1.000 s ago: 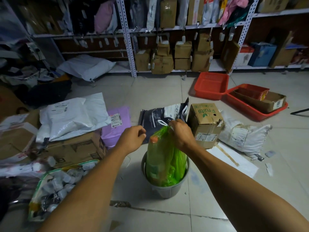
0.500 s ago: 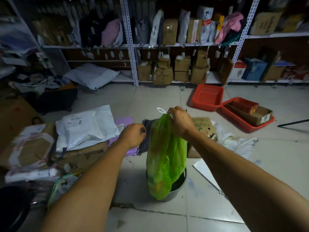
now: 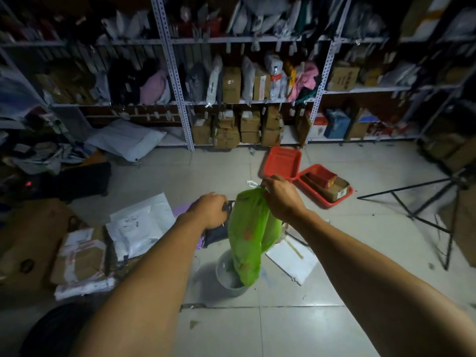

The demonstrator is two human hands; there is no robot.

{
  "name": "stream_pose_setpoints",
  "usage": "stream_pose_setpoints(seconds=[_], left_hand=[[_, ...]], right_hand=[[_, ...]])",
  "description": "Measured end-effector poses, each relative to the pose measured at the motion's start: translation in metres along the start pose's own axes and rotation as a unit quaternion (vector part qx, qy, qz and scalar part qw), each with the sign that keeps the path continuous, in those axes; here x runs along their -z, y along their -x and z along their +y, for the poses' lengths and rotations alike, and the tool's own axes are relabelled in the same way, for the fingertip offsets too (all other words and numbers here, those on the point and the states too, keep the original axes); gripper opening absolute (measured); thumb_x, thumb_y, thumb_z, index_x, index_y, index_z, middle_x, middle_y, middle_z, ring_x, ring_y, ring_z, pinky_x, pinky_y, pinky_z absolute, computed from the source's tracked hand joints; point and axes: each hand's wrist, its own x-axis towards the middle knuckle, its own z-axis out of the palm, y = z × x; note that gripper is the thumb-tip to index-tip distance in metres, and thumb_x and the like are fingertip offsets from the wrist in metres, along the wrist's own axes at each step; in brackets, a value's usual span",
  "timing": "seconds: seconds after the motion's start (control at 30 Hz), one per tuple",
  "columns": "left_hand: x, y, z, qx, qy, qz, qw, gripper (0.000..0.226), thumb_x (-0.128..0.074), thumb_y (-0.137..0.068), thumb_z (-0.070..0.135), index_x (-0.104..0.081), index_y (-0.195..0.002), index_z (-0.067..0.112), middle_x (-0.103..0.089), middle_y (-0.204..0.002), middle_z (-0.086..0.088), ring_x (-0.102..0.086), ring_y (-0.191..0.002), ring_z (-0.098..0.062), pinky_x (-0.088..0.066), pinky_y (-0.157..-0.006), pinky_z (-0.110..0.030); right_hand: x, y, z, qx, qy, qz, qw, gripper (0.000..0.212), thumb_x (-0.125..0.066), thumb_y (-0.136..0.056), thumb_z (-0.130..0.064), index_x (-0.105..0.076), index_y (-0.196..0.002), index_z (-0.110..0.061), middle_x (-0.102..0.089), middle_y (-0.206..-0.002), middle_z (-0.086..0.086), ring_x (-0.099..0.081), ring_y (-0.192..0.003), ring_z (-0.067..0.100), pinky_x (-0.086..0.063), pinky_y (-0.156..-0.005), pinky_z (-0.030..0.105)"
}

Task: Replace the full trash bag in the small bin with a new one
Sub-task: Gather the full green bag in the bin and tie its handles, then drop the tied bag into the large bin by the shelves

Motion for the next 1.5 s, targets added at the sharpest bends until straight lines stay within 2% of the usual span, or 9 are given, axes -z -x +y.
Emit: stream_pose_setpoints(seconds=[0.13, 0.27, 0.43, 0.67, 0.77, 0.9, 1.2, 1.3, 1.5], left_hand=[[0.051, 0.029, 0.038, -0.021, -0.028, -0.008, 0.999, 0.043, -0.059, -0.087, 0.032, -0.054, -0.129, 0.022, -0.053, -0.130, -0.011, -0.054, -0.115, -0.034, -0.048, -0.095, -0.042], [0.087, 0.064, 0.083, -0.093, -0.055, -0.015, 0.994, 0.049, -0.058, -0.087, 0.032, -0.051, -0.134, 0.021, -0.050, -0.136, -0.012, -0.049, -0.123, -0.034, -0.045, -0.100, -0.042], [0.089, 0.106, 0.163, -0.194, 0.000, -0.038, 0.980, 0.048, -0.063, -0.085, 0.032, -0.056, -0.130, 0.016, -0.056, -0.135, -0.011, -0.054, -0.120, -0.030, -0.045, -0.097, -0.035], [0.043, 0.182, 0.292, -0.359, -0.079, -0.065, 0.928, 0.044, -0.060, -0.083, 0.036, -0.058, -0.123, 0.018, -0.060, -0.128, -0.011, -0.057, -0.115, -0.030, -0.046, -0.089, -0.034], [0.023, 0.212, 0.343, -0.388, -0.104, -0.060, 0.914, 0.050, -0.058, -0.086, 0.036, -0.053, -0.133, 0.018, -0.056, -0.137, -0.008, -0.052, -0.125, -0.027, -0.044, -0.100, -0.034], [-0.009, 0.255, 0.412, -0.435, -0.132, -0.077, 0.887, 0.049, -0.058, -0.091, 0.035, -0.051, -0.136, 0.016, -0.057, -0.134, -0.008, -0.052, -0.124, -0.026, -0.041, -0.096, -0.029], [-0.093, 0.333, 0.547, -0.537, -0.201, -0.105, 0.812, 0.046, -0.060, -0.089, 0.034, -0.053, -0.132, 0.019, -0.056, -0.130, -0.009, -0.052, -0.121, -0.030, -0.042, -0.095, -0.033], [-0.109, 0.339, 0.592, -0.555, -0.198, -0.101, 0.802, 0.045, -0.058, -0.088, 0.035, -0.054, -0.130, 0.019, -0.058, -0.127, -0.010, -0.055, -0.118, -0.031, -0.047, -0.095, -0.036], [-0.156, 0.328, 0.687, -0.585, -0.203, -0.088, 0.781, 0.045, -0.057, -0.089, 0.035, -0.054, -0.131, 0.018, -0.059, -0.128, -0.009, -0.055, -0.120, -0.031, -0.048, -0.094, -0.036]], right_hand=[[0.067, 0.033, -0.016, -0.031, 0.034, 0.010, 0.999, 0.012, -0.058, -0.090, -0.016, -0.066, -0.093, -0.008, -0.062, -0.096, 0.016, -0.062, -0.087, 0.038, -0.051, -0.070, 0.044], [0.121, 0.093, -0.028, -0.092, 0.058, 0.035, 0.993, 0.030, -0.050, -0.086, -0.025, -0.068, -0.108, -0.014, -0.066, -0.109, 0.012, -0.063, -0.101, 0.035, -0.053, -0.081, 0.042], [0.163, 0.189, -0.041, -0.187, 0.097, 0.068, 0.975, 0.021, -0.053, -0.091, -0.011, -0.066, -0.107, -0.011, -0.064, -0.109, 0.018, -0.062, -0.100, 0.038, -0.048, -0.074, 0.038], [0.200, 0.331, -0.021, -0.313, 0.133, 0.090, 0.936, 0.016, -0.051, -0.090, -0.012, -0.066, -0.097, -0.012, -0.061, -0.101, 0.015, -0.062, -0.093, 0.038, -0.046, -0.070, 0.038], [0.218, 0.391, -0.006, -0.350, 0.148, 0.102, 0.919, 0.013, -0.051, -0.089, -0.011, -0.064, -0.093, -0.013, -0.061, -0.101, 0.013, -0.062, -0.093, 0.037, -0.048, -0.069, 0.039], [0.248, 0.475, 0.023, -0.399, 0.150, 0.116, 0.897, 0.011, -0.053, -0.088, -0.009, -0.062, -0.093, -0.014, -0.061, -0.104, 0.011, -0.061, -0.096, 0.035, -0.046, -0.069, 0.037], [0.306, 0.613, 0.085, -0.475, 0.173, 0.165, 0.847, 0.016, -0.047, -0.092, -0.012, -0.062, -0.097, -0.014, -0.058, -0.108, 0.012, -0.060, -0.097, 0.038, -0.045, -0.071, 0.037], [0.323, 0.648, 0.112, -0.499, 0.182, 0.179, 0.828, 0.015, -0.049, -0.092, -0.010, -0.063, -0.097, -0.012, -0.058, -0.106, 0.012, -0.061, -0.097, 0.037, -0.040, -0.068, 0.035], [0.357, 0.701, 0.188, -0.545, 0.179, 0.201, 0.794, 0.018, -0.049, -0.091, -0.009, -0.065, -0.100, -0.013, -0.058, -0.105, 0.011, -0.060, -0.098, 0.036, -0.047, -0.073, 0.038]])
